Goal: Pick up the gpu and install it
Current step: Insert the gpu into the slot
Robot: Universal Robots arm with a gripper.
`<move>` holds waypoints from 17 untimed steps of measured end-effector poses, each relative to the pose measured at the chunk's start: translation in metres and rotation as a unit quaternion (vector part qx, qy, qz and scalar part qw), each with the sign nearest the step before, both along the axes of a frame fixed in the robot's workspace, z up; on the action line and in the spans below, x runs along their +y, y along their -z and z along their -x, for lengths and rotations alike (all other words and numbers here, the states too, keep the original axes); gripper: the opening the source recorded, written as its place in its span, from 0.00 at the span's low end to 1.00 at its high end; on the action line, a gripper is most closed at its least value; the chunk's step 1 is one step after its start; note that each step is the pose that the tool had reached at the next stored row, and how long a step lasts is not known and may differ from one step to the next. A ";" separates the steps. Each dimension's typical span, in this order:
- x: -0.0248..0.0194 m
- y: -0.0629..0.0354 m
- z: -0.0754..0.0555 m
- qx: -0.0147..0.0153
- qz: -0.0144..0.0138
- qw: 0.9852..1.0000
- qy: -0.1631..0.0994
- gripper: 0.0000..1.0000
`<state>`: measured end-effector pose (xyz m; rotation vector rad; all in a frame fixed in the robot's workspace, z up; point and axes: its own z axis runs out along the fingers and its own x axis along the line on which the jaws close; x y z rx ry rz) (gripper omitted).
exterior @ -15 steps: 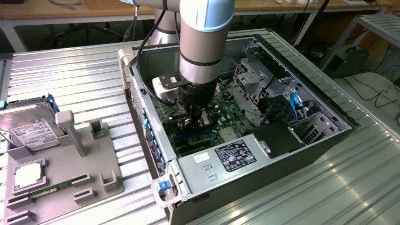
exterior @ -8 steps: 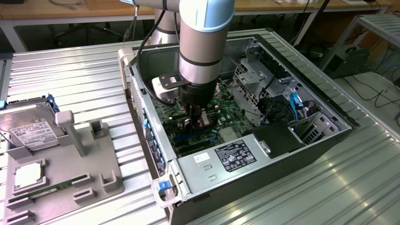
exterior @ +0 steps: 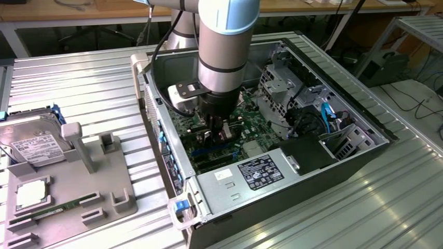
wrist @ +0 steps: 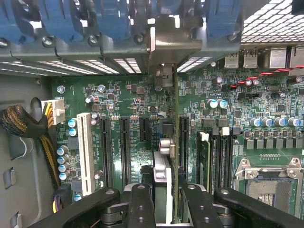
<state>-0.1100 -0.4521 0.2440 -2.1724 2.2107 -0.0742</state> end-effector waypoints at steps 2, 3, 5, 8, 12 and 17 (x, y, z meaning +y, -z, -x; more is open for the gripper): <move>0.0000 -0.0001 0.000 0.000 0.000 1.000 0.000 0.28; 0.0000 -0.0001 0.000 0.000 0.000 1.000 0.000 0.28; 0.0000 -0.0001 0.001 0.000 0.000 1.000 0.000 0.28; -0.0006 -0.0001 0.001 0.000 0.000 1.000 0.000 0.28; -0.0013 0.0000 0.001 0.000 0.001 1.000 0.000 0.28; -0.0014 0.0000 0.001 0.000 0.001 1.000 0.000 0.28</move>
